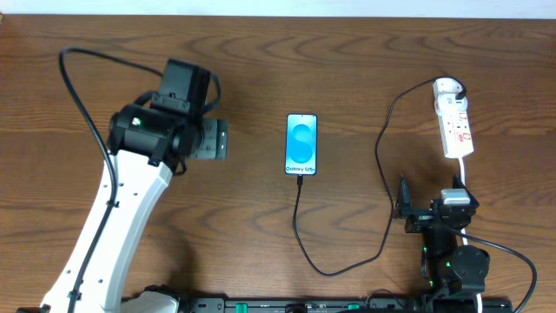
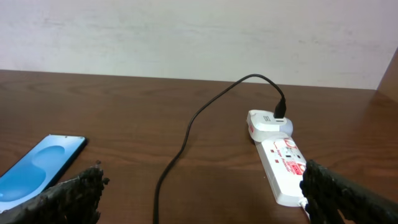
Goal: Plug charger to phone and switch on socket
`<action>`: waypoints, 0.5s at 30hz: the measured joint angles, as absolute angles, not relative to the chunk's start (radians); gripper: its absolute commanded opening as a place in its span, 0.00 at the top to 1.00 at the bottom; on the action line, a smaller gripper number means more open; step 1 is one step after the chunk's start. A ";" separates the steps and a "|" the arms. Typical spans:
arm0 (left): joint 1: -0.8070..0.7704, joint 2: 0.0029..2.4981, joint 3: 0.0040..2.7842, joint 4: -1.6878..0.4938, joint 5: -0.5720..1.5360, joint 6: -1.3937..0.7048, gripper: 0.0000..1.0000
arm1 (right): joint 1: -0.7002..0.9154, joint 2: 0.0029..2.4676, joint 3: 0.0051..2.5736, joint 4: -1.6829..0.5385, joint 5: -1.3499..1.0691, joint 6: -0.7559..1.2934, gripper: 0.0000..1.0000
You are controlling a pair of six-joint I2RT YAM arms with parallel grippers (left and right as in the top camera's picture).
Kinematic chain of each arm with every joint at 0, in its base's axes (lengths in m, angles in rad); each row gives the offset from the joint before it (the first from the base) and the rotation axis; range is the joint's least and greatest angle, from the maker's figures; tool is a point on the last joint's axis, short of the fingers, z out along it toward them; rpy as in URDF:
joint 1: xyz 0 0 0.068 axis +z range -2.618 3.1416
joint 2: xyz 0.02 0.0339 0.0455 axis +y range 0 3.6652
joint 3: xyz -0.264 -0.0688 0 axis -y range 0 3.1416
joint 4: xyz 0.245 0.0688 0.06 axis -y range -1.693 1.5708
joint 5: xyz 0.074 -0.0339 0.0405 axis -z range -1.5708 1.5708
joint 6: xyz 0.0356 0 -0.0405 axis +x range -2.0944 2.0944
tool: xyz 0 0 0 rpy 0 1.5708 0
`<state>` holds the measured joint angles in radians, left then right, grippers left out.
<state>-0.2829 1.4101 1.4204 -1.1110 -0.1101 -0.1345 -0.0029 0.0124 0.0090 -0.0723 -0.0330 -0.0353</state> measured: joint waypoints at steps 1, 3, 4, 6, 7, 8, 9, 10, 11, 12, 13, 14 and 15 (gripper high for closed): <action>-0.275 1.404 1.382 -1.113 -0.110 -0.138 0.12 | -0.003 0.012 0.009 -0.072 -0.033 -0.035 0.01; -0.266 1.396 1.338 -1.114 -0.106 -0.139 0.12 | -0.003 0.012 0.009 -0.072 -0.033 -0.035 0.01; -0.260 1.388 1.317 -1.117 -0.104 -0.141 0.12 | -0.003 0.012 0.009 -0.072 -0.033 -0.035 0.01; -0.248 1.361 1.294 -1.119 -0.100 -0.143 0.12 | -0.003 0.012 0.009 -0.072 -0.033 -0.035 0.01; -0.243 1.344 1.290 -1.118 -0.098 -0.146 0.12 | -0.003 0.012 0.009 -0.072 -0.033 -0.035 0.01; -0.232 1.308 1.289 -1.118 -0.096 -0.147 0.12 | -0.003 0.012 0.009 -0.072 -0.033 -0.035 0.01; -0.223 1.282 1.286 -1.114 -0.094 -0.149 0.12 | -0.003 0.012 0.009 -0.072 -0.033 -0.035 0.01; -0.215 1.258 1.282 -1.114 -0.092 -0.150 0.12 | -0.003 0.012 0.009 -0.072 -0.033 -0.035 0.01; -0.203 1.229 1.269 -1.110 -0.091 -0.152 0.12 | -0.003 0.012 0.009 -0.072 -0.033 -0.035 0.01; -0.190 1.202 1.251 -1.109 -0.092 -0.153 0.12 | -0.003 0.012 0.009 -0.072 -0.033 -0.035 0.01; -0.179 1.174 1.227 -1.105 -0.092 -0.153 0.12 | -0.003 0.012 0.009 -0.072 -0.033 -0.035 0.01; -0.167 1.147 1.195 -1.095 -0.091 -0.154 0.12 | -0.003 0.012 0.009 -0.072 -0.033 -0.035 0.01; -0.158 1.121 1.159 -1.074 -0.091 -0.154 0.12 | -0.003 0.012 0.009 -0.072 -0.033 -0.035 0.01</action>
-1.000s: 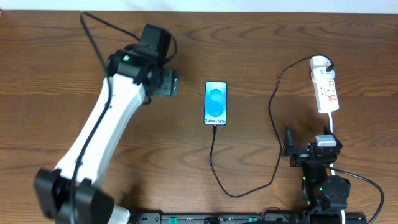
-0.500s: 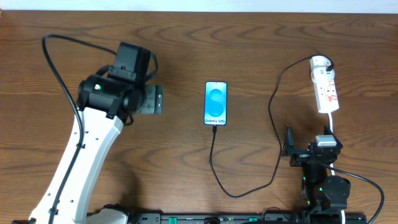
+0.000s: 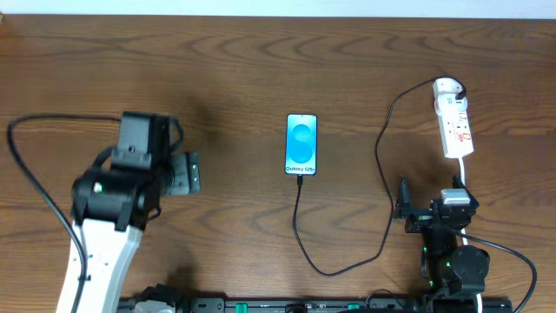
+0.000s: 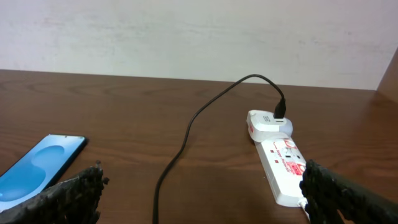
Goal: Plug charger to phone and switch on socket
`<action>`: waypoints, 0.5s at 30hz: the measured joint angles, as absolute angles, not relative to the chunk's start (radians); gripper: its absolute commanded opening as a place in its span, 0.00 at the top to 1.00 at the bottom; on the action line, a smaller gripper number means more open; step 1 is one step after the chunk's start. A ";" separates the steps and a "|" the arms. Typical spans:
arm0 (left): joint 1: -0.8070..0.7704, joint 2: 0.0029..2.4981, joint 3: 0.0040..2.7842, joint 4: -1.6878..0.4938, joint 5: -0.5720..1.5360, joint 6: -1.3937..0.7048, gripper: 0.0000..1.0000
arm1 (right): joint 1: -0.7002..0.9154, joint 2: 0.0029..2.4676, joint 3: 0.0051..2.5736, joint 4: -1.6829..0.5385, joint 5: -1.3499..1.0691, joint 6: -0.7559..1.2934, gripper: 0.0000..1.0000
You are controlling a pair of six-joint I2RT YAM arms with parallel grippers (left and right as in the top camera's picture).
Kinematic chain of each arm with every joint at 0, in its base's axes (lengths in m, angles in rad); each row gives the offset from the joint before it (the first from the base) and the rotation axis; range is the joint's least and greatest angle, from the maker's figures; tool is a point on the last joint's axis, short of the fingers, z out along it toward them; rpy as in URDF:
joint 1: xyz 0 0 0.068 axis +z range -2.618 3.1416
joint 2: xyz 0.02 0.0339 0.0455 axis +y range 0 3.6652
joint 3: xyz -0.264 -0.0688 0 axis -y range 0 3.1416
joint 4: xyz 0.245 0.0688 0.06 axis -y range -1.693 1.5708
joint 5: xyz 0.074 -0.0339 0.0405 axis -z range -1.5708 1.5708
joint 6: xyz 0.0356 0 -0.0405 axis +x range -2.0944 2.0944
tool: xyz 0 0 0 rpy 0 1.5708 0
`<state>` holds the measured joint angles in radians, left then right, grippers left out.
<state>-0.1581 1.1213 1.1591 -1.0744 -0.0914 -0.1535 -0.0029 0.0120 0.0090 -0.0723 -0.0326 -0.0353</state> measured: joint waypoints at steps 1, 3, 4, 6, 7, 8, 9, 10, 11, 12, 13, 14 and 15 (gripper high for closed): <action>-0.150 1.092 1.111 -1.054 -0.089 -0.153 0.12 | -0.003 0.012 0.009 -0.073 -0.033 -0.035 0.01; -0.145 1.055 1.046 -0.977 -0.076 -0.137 0.12 | -0.003 0.012 0.009 -0.072 -0.032 -0.035 0.01; -0.144 1.032 1.013 -0.948 -0.067 -0.124 0.12 | -0.003 0.012 0.009 -0.072 -0.032 -0.035 0.01; -0.144 0.975 0.949 -0.894 -0.040 -0.091 0.12 | -0.003 0.012 0.009 -0.072 -0.032 -0.035 0.01; -0.144 0.954 0.931 -0.878 -0.028 -0.078 0.12 | -0.003 0.012 0.009 -0.072 -0.032 -0.034 0.01; -0.140 0.923 0.906 -0.855 -0.015 -0.067 0.12 | -0.003 0.012 0.009 -0.072 -0.032 -0.034 0.01; -0.136 0.897 0.888 -0.842 -0.003 -0.055 0.12 | -0.003 0.012 0.009 -0.072 -0.032 -0.033 0.01; -0.129 0.870 0.870 -0.831 0.006 -0.048 0.12 | -0.003 0.012 0.009 -0.072 -0.032 -0.033 0.01; -0.124 0.849 0.857 -0.827 0.013 -0.043 0.12 | -0.003 0.012 0.009 -0.072 -0.032 -0.033 0.01; -0.118 0.829 0.843 -0.823 0.021 -0.039 0.12 | -0.003 0.012 0.009 -0.072 -0.032 -0.033 0.01; -0.113 0.810 0.828 -0.819 0.026 -0.035 0.12 | -0.003 0.012 0.009 -0.072 -0.032 -0.033 0.01; -0.109 0.791 0.813 -0.813 0.029 -0.030 0.12 | -0.003 0.012 0.009 -0.072 -0.032 -0.033 0.01; -0.104 0.773 0.797 -0.807 0.033 -0.027 0.12 | -0.003 0.012 0.009 -0.072 -0.031 -0.033 0.01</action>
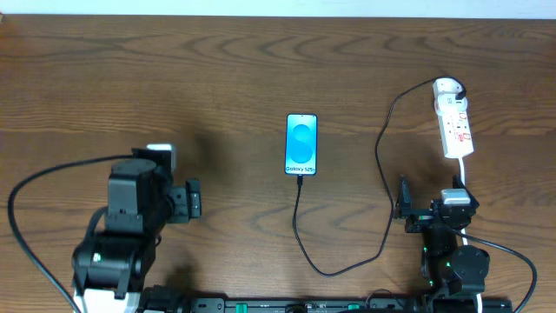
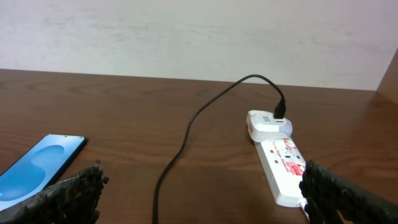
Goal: Plug charger to phone and switch on socket
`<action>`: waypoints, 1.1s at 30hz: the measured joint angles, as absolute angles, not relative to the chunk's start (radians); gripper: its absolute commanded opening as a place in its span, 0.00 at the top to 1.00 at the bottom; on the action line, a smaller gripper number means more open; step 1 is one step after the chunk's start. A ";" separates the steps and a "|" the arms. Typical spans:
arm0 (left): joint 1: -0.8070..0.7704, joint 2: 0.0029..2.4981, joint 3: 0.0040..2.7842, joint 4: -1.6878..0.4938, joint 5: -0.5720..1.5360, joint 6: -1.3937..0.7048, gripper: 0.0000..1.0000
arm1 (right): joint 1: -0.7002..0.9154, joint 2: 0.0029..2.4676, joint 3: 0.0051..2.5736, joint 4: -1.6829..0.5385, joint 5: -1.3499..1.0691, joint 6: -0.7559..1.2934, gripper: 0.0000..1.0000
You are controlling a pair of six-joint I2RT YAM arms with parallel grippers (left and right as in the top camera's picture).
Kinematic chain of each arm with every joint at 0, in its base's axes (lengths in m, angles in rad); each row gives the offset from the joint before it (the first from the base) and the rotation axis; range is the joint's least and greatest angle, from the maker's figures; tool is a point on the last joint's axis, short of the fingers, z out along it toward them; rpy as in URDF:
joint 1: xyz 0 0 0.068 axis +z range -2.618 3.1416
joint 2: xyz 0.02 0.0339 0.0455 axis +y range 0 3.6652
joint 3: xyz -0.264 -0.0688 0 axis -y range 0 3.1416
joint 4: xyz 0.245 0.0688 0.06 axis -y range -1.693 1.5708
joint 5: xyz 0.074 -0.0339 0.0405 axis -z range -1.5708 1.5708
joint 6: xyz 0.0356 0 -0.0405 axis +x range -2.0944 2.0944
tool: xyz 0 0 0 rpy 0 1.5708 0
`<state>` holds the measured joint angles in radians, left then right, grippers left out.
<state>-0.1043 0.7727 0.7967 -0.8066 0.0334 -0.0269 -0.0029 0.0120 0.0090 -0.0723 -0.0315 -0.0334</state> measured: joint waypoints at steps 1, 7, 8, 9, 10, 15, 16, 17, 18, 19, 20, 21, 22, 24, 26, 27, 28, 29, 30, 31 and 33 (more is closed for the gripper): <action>-0.100 0.753 0.778 -0.799 0.039 -0.023 0.12 | -0.003 0.012 0.009 -0.072 -0.032 -0.033 0.01; -0.093 0.634 0.648 -0.683 0.077 -0.017 0.12 | -0.003 0.012 0.009 -0.072 -0.031 -0.033 0.01; -0.093 0.618 0.629 -0.666 0.081 -0.017 0.12 | -0.003 0.012 0.009 -0.072 -0.031 -0.033 0.01; -0.093 0.605 0.613 -0.652 0.085 -0.017 0.12 | -0.003 0.012 0.009 -0.072 -0.032 -0.033 0.01; -0.093 0.591 0.594 -0.643 0.093 -0.017 0.12 | -0.003 0.012 0.009 -0.072 -0.031 -0.033 0.01; -0.093 0.531 0.525 -0.593 0.103 -0.017 0.12 | -0.003 0.012 0.009 -0.072 -0.031 -0.033 0.01; -0.093 0.517 0.516 -0.586 0.103 -0.016 0.12 | -0.003 0.012 0.009 -0.072 -0.031 -0.033 0.01; -0.093 0.501 0.506 -0.582 0.103 -0.016 0.12 | -0.003 0.012 0.009 -0.072 -0.031 -0.033 0.01; -0.093 0.486 0.498 -0.576 0.103 -0.014 0.12 | -0.003 0.012 0.009 -0.072 -0.031 -0.033 0.01; -0.093 0.467 0.487 -0.570 0.104 -0.014 0.12 | -0.003 0.012 0.009 -0.072 -0.031 -0.033 0.01; -0.093 0.452 0.475 -0.561 0.103 -0.013 0.12 | -0.003 0.012 0.009 -0.072 -0.031 -0.033 0.01; -0.093 0.436 0.461 -0.547 0.104 -0.011 0.12 | -0.003 0.012 0.009 -0.072 -0.031 -0.033 0.01; -0.093 0.422 0.449 -0.535 0.104 -0.010 0.12 | -0.003 0.012 0.009 -0.072 -0.031 -0.033 0.01; -0.091 0.396 0.422 -0.515 0.104 -0.010 0.12 | -0.003 0.012 0.009 -0.072 -0.031 -0.033 0.01; -0.084 0.372 0.395 -0.503 0.106 -0.010 0.12 | -0.003 0.012 0.009 -0.072 -0.031 -0.033 0.01; -0.081 0.358 0.379 -0.498 0.106 -0.010 0.12 | -0.003 0.012 0.009 -0.072 -0.031 -0.033 0.01; -0.079 0.347 0.367 -0.492 0.106 -0.010 0.12 | -0.003 0.012 0.009 -0.072 -0.031 -0.033 0.01; -0.078 0.334 0.356 -0.488 0.106 -0.010 0.12 | -0.003 0.012 0.009 -0.072 -0.031 -0.033 0.01; -0.078 0.321 0.347 -0.483 0.106 -0.010 0.12 | -0.003 0.012 0.009 -0.072 -0.031 -0.033 0.01; -0.078 0.307 0.336 -0.473 0.107 -0.010 0.12 | -0.003 0.012 0.009 -0.072 -0.031 -0.033 0.01; -0.078 0.286 0.313 -0.445 0.107 -0.010 0.12 | -0.003 0.012 0.009 -0.072 -0.031 -0.033 0.01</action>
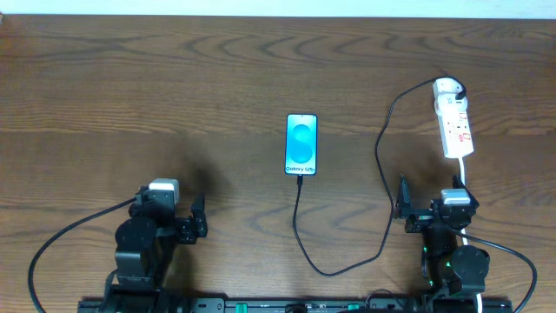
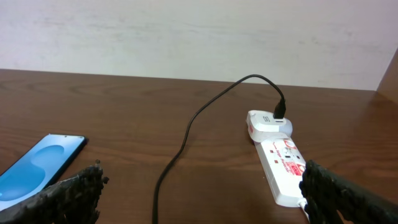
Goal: Plug charger to phone and switch on socket
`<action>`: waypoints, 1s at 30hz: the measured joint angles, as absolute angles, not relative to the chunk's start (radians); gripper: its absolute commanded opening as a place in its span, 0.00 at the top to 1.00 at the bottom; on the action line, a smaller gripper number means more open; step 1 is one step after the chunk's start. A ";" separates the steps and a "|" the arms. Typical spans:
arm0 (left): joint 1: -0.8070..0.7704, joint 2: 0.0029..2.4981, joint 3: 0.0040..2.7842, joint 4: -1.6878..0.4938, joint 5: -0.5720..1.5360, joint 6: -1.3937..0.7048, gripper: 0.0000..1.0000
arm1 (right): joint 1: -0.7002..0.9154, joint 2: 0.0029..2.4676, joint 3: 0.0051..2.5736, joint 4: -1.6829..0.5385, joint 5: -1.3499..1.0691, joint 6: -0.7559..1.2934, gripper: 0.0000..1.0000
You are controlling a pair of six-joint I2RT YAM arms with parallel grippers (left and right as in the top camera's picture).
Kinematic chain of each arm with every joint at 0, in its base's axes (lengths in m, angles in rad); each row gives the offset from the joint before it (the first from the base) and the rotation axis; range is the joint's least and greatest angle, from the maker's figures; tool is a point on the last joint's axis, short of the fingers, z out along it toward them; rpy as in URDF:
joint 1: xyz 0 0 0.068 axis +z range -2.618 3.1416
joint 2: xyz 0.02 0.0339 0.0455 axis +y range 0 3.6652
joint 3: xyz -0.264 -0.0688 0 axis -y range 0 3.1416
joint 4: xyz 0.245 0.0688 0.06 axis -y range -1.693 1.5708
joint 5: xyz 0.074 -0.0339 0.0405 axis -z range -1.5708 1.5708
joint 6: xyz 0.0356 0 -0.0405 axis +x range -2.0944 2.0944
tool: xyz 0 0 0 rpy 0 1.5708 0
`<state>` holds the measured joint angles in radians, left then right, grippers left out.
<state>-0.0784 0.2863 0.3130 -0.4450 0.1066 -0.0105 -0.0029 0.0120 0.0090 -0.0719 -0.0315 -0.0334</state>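
The phone (image 1: pixel 301 143) lies flat at the table's middle with its screen lit blue; it also shows as the phone (image 2: pixel 37 165) at the wrist view's left. A black charger cable (image 1: pixel 300 226) runs from the phone's near edge in a loop to the white adapter (image 1: pixel 446 87) plugged into the white power strip (image 1: pixel 455 126) at the far right. The strip (image 2: pixel 283 165) has small red switches; I cannot tell how they are set. My left gripper (image 1: pixel 169 217) sits folded back at the near left, open and empty. My right gripper (image 2: pixel 202 199) is open just short of the strip.
Brown wooden table (image 1: pixel 130 78) with a pale wall behind it. The cable's slack (image 2: pixel 180 149) crosses the table between my right gripper and the phone. A white lead from the strip runs down beside the right arm (image 1: pixel 452 252).
My left arm has drawn back from the near-left part of the table to its folded pose at the front edge. Phone, cable, strip and right gripper are unchanged.
My left arm was first stretched out with its gripper left of the phone. Then it stood further left and nearer, then lower still, and now it is folded at the front edge. The cable stayed in the phone throughout; my right arm never moved.
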 measured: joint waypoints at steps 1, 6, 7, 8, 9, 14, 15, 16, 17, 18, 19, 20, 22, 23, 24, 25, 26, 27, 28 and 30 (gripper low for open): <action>-0.078 0.278 0.302 -0.432 0.107 -0.011 0.12 | -0.003 0.012 0.009 -0.072 -0.031 -0.033 0.01; -0.078 0.244 0.230 -0.352 0.107 -0.026 0.12 | -0.003 0.012 0.009 -0.072 -0.031 -0.033 0.01; -0.078 0.236 0.217 -0.338 0.107 -0.027 0.12 | -0.003 0.012 0.009 -0.072 -0.031 -0.033 0.01; -0.078 0.227 0.206 -0.325 0.107 -0.030 0.12 | -0.003 0.012 0.009 -0.072 -0.031 -0.033 0.01; -0.078 0.217 0.195 -0.310 0.107 -0.030 0.12 | -0.003 0.012 0.009 -0.072 -0.031 -0.033 0.01; -0.078 0.161 0.134 -0.246 0.107 -0.036 0.12 | -0.003 0.012 0.009 -0.072 -0.031 -0.033 0.01; -0.076 0.150 0.119 -0.228 0.108 -0.042 0.12 | -0.003 0.012 0.009 -0.072 -0.031 -0.033 0.01; -0.072 0.138 0.104 -0.218 0.108 -0.050 0.12 | -0.003 0.012 0.009 -0.072 -0.031 -0.033 0.01; -0.068 0.129 0.093 -0.211 0.108 -0.056 0.12 | -0.003 0.012 0.009 -0.072 -0.031 -0.033 0.01; -0.065 0.126 0.092 -0.204 0.109 -0.059 0.12 | -0.003 0.012 0.009 -0.072 -0.031 -0.033 0.01; -0.059 0.112 0.089 -0.194 0.110 -0.066 0.12 | -0.003 0.012 0.009 -0.072 -0.031 -0.033 0.01; -0.055 0.104 0.086 -0.185 0.112 -0.072 0.12 | -0.003 0.012 0.009 -0.072 -0.031 -0.033 0.01; -0.045 0.089 0.083 -0.176 0.115 -0.078 0.12 | -0.003 0.012 0.009 -0.072 -0.031 -0.033 0.01; -0.041 0.083 0.082 -0.175 0.115 -0.079 0.12 | -0.003 0.012 0.009 -0.072 -0.031 -0.033 0.01; -0.036 0.077 0.082 -0.175 0.117 -0.079 0.12 | -0.003 0.012 0.009 -0.072 -0.031 -0.033 0.01; -0.033 0.071 0.082 -0.174 0.118 -0.079 0.12 | -0.003 0.012 0.009 -0.072 -0.031 -0.033 0.01; -0.030 0.065 0.081 -0.174 0.118 -0.079 0.12 | -0.003 0.012 0.009 -0.072 -0.031 -0.033 0.01; -0.027 0.052 0.081 -0.173 0.118 -0.080 0.12 | -0.003 0.012 0.009 -0.072 -0.031 -0.033 0.01; -0.027 0.044 0.080 -0.170 0.118 -0.080 0.12 | -0.003 0.012 0.009 -0.072 -0.031 -0.033 0.01; -0.026 0.021 0.071 -0.147 0.118 -0.082 0.12 | -0.003 0.012 0.009 -0.072 -0.031 -0.033 0.01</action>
<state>-0.0257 0.0208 0.0711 -0.1467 0.1184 -0.0818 -0.0029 0.0120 0.0086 -0.0715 -0.0307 -0.0334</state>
